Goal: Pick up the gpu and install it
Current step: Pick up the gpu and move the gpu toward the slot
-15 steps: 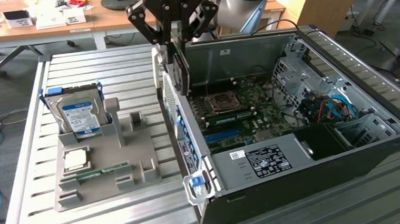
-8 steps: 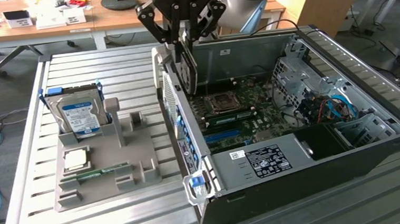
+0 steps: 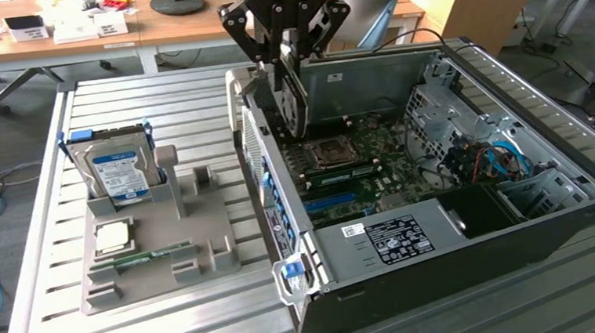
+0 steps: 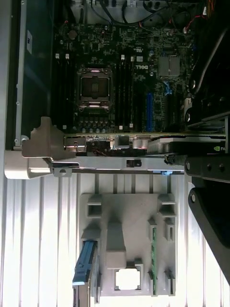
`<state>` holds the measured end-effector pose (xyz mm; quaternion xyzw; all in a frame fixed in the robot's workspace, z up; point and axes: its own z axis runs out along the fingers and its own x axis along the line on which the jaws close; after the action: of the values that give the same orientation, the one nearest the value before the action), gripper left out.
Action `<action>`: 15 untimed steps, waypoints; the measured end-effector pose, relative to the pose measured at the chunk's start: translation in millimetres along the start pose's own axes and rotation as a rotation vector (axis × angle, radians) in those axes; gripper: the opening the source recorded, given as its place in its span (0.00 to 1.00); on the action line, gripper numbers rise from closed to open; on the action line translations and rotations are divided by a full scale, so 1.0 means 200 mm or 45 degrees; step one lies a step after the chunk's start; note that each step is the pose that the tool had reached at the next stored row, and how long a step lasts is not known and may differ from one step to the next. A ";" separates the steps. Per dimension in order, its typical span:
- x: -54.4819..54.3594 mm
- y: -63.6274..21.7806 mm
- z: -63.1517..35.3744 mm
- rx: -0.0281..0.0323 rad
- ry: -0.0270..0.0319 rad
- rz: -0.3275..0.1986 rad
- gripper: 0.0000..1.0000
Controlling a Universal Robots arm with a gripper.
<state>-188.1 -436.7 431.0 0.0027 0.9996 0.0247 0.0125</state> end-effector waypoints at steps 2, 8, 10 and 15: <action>-0.02 0.000 0.000 -0.0001 0.0001 0.000 0.27; -0.08 0.001 0.002 -0.0007 0.0000 0.000 0.27; -0.10 0.001 0.003 -0.0009 0.0001 0.000 0.27; -0.18 0.002 0.004 -0.0013 0.0001 0.000 0.27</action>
<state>-151.9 -436.4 431.0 0.0028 0.9996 0.0252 0.0125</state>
